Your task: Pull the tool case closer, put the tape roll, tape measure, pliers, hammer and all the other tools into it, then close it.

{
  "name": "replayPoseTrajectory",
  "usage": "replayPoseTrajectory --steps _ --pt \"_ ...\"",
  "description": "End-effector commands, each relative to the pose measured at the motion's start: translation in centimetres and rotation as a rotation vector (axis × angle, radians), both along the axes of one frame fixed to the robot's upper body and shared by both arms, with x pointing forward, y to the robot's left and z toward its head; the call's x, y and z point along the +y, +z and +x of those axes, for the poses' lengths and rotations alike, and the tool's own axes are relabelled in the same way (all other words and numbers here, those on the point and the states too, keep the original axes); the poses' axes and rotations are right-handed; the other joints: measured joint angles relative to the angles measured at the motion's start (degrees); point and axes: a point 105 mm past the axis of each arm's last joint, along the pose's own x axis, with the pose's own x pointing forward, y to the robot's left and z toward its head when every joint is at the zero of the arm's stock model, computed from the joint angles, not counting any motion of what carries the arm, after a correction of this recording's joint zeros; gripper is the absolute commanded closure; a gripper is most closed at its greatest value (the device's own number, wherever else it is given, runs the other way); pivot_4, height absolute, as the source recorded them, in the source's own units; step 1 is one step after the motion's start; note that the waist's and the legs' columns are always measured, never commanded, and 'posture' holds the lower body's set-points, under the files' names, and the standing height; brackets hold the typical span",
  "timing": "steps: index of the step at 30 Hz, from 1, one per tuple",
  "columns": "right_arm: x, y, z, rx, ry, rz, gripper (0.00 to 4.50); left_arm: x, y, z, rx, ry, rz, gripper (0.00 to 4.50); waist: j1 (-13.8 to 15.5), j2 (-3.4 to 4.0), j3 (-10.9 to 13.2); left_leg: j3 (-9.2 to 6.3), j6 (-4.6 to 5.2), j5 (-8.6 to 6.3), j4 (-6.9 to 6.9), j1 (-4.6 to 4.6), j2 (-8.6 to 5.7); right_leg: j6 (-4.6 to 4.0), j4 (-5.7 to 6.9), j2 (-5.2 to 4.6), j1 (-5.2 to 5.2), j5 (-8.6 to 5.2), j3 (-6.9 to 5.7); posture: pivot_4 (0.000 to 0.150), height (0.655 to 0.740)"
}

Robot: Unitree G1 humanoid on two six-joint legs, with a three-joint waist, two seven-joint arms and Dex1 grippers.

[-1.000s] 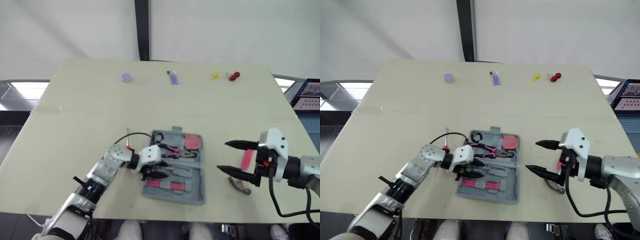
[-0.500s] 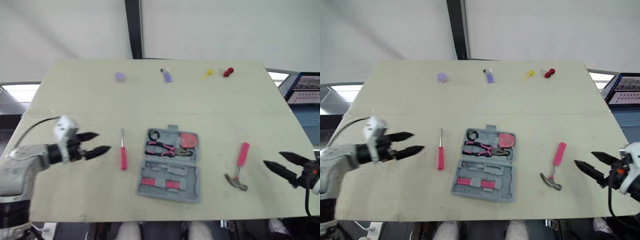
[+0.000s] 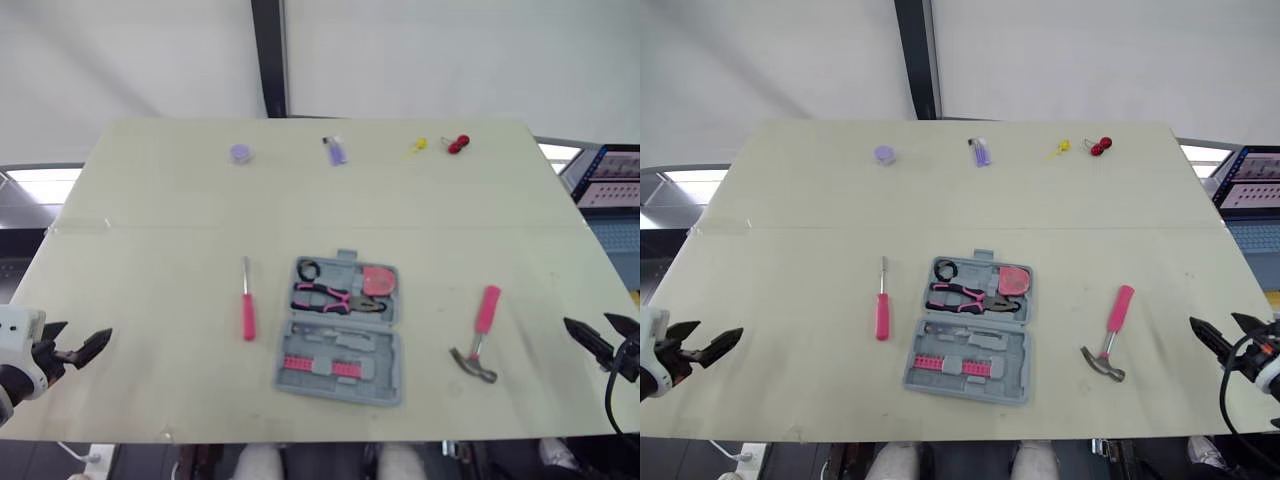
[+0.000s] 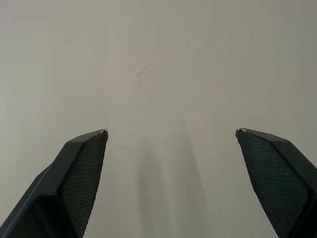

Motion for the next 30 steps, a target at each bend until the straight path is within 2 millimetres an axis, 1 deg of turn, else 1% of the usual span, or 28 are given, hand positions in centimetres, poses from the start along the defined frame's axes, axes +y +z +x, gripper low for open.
replayPoseTrajectory --steps 1,3,4,6,7,8,10,12,14,15,19,21,23,26,30 --pt "-0.4 1.5 0.1 -0.039 -0.031 -0.012 0.0 -1.1 1.0 0.4 -0.032 -0.065 0.023 0.07 0.0 0.0 0.0 0.02 0.0 0.0 -0.01 0.0 0.0 0.0 0.0 0.0 -0.01 0.0 0.0 0.15 0.74" --pt "0.0 1.9 0.1 -0.044 -0.039 0.02 0.0 -2.1 1.6 1.1 -0.06 -0.109 0.01 0.07 0.0 0.0 0.0 0.02 -0.01 0.0 -0.01 0.0 0.0 0.0 0.01 0.0 -0.02 0.0 0.01 0.15 0.74" --pt "0.5 2.3 0.2 -0.055 -0.047 0.049 0.0 -3.8 2.3 2.0 -0.093 -0.179 -0.03 0.07 0.0 0.0 0.0 0.02 -0.01 0.01 0.0 0.0 0.0 0.0 0.01 0.0 -0.02 0.0 0.01 0.15 0.74" --pt "1.4 2.9 0.6 -0.071 -0.063 0.107 0.0 -7.8 3.4 3.5 -0.133 -0.343 -0.088 0.07 0.3 0.0 0.0 0.02 -0.02 0.01 0.01 -0.01 0.0 0.0 0.03 0.0 -0.03 0.0 0.02 0.15 0.74" --pt "2.2 3.0 0.8 -0.072 -0.063 0.119 0.0 -9.9 3.7 4.2 -0.139 -0.432 -0.103 0.07 0.4 0.0 0.0 0.01 -0.02 0.01 0.04 -0.01 0.0 0.0 0.04 -0.01 -0.01 0.0 0.02 0.15 0.74" --pt "3.2 3.0 1.1 -0.065 -0.06 0.132 0.0 -12.4 4.1 4.7 -0.143 -0.534 -0.113 0.07 0.5 0.0 0.0 0.0 -0.02 0.01 0.1 -0.03 0.0 0.0 0.06 -0.01 0.0 0.0 0.03 0.15 0.74" --pt "5.5 2.5 1.5 -0.025 -0.064 0.11 0.0 -16.6 4.6 5.6 -0.143 -0.72 -0.122 0.07 0.5 0.04 0.0 -0.02 -0.02 0.01 0.13 -0.04 0.0 0.0 0.09 -0.01 0.0 0.0 0.04 0.15 0.74" --pt "7.6 2.1 1.7 0.004 -0.078 0.1 0.0 -19.5 4.9 6.2 -0.136 -0.861 -0.098 0.07 0.3 0.06 -0.1 -0.02 -0.03 0.02 0.09 -0.04 -0.01 0.0 0.12 0.0 -0.04 0.0 0.04 0.15 0.74" --pt "9.0 1.7 1.6 0.025 -0.126 0.087 0.53 -22.1 5.3 7.0 -0.151 -0.982 -0.076 0.0 0.1 0.15 -0.1 -0.01 -0.05 0.03 -0.01 -0.03 -0.01 0.0 0.14 0.01 -0.1 0.0 0.02 0.15 0.74" --pt "9.5 1.5 1.5 0.037 -0.157 0.095 0.88 -23.5 5.8 7.3 -0.169 -1.044 -0.075 0.0 0.0 0.18 -0.1 0.0 -0.06 0.03 -0.02 -0.03 -0.01 0.0 0.14 0.01 -0.12 0.0 0.01 0.15 0.74" --pt "10.5 0.9 0.6 0.077 -0.253 0.099 2.81 -27.9 6.7 7.3 -0.22 -1.249 -0.082 0.0 0.1 0.21 -0.1 0.02 -0.06 0.04 0.0 -0.06 -0.04 0.0 0.14 0.01 -0.15 0.0 0.04 0.15 0.74" --pt "11.1 0.5 0.1 0.093 -0.295 0.094 2.81 -30.1 6.7 6.9 -0.238 -1.346 -0.082 0.0 0.2 0.21 -0.1 0.01 -0.06 0.04 -0.01 -0.06 -0.06 0.0 0.14 0.01 -0.14 0.0 0.03 0.15 0.74" --pt "11.4 0.3 -0.1 0.101 -0.329 0.112 2.81 -31.6 6.6 6.4 -0.25 -1.415 -0.087 0.0 0.2 0.21 -0.1 0.0 -0.06 0.04 0.0 -0.06 -0.06 0.0 0.14 0.01 -0.14 0.0 0.02 0.15 0.74" --pt "11.5 -0.2 -0.5 0.12 -0.397 0.15 2.81 -33.3 5.8 5.7 -0.264 -1.498 -0.073 0.0 0.2 0.21 -0.1 0.0 -0.06 0.04 0.03 -0.07 -0.07 0.0 0.13 0.0 -0.13 0.0 0.05 0.15 0.74" --pt "12.7 -1.0 -0.8 0.161 -0.43 0.161 2.81 -35.2 4.8 4.8 -0.289 -1.58 -0.057 0.0 0.2 0.28 -0.1 -0.01 -0.06 0.04 0.02 -0.07 -0.07 0.0 0.14 0.0 -0.14 0.0 0.05 0.15 0.74"
